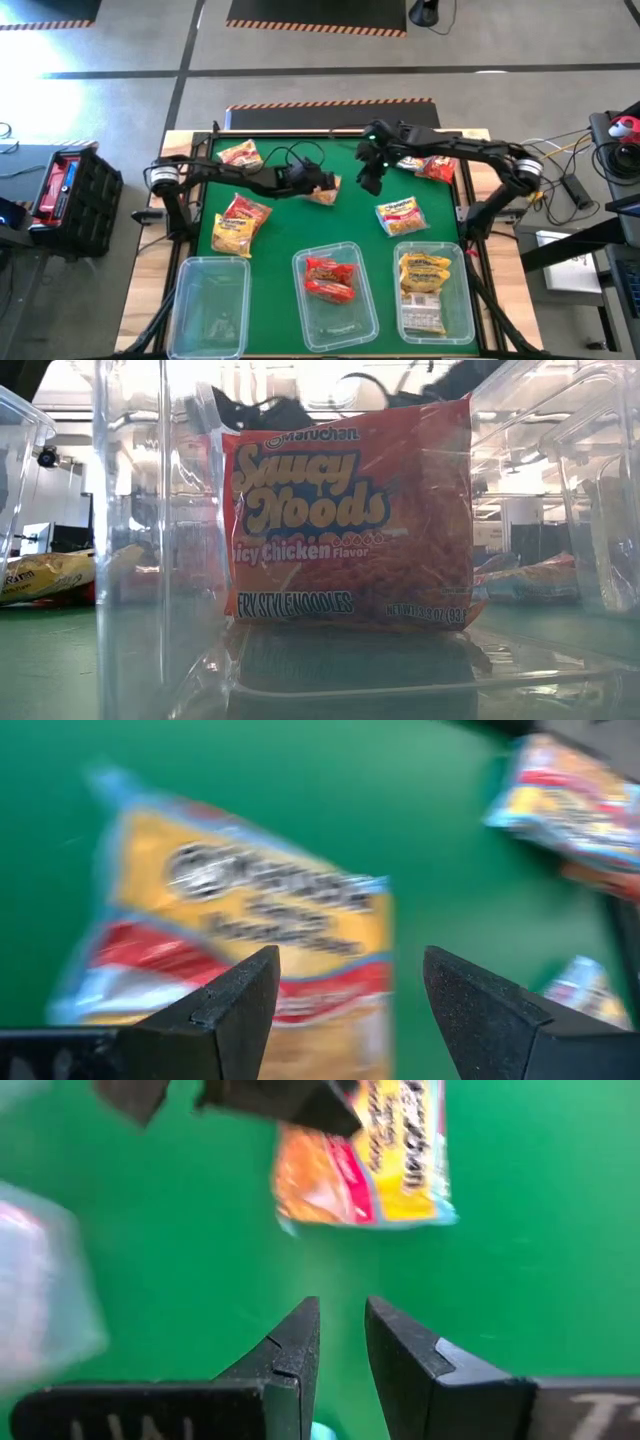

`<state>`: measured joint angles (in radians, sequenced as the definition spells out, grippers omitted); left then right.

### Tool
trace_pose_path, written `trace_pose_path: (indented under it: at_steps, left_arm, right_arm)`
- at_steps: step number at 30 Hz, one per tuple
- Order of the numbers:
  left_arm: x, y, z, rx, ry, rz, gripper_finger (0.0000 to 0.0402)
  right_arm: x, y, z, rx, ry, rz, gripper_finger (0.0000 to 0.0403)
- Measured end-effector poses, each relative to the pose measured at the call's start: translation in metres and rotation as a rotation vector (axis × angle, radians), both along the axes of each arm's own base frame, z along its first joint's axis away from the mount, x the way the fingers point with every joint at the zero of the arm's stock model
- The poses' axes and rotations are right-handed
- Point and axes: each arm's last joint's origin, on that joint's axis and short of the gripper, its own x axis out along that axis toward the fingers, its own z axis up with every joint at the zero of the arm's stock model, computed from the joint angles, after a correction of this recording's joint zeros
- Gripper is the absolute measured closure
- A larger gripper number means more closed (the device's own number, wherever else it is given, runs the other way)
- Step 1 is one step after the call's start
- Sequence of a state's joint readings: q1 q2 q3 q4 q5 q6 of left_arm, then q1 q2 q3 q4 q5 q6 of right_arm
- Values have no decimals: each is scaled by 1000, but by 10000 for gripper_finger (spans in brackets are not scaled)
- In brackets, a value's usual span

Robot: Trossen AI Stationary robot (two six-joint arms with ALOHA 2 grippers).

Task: Sort Maruchan noodles
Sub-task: Put the blue noodle pack into the left transparent bin

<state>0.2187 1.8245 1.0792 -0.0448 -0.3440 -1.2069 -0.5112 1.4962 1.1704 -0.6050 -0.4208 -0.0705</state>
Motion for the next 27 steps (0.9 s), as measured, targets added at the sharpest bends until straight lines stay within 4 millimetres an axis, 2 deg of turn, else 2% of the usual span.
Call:
trace_pose_path:
  at_steps: [3, 6, 11, 15, 21, 27]
  left_arm:
    - [9, -4, 14, 49, -6, -53, 171]
    - [13, -5, 24, 72, 44, -66, 171]
    - [3, -4, 31, 77, 255, -5, 171]
    - [-8, -4, 35, 62, 399, 62, 171]
    - [-18, -5, 28, 19, 450, 126, 171]
    - [-21, -6, 8, -24, 428, 133, 171]
  right_arm:
    - [-12, 1, -7, 117, -155, -88, 330]
    - [-18, 5, -15, 155, -263, -172, 330]
    - [-18, 13, -30, 237, -328, -233, 330]
    - [-17, 15, -41, 287, -336, -185, 314]
    - [-11, 13, -51, 295, -324, -182, 271]
    - [-6, 6, -72, 373, -226, -388, 245]
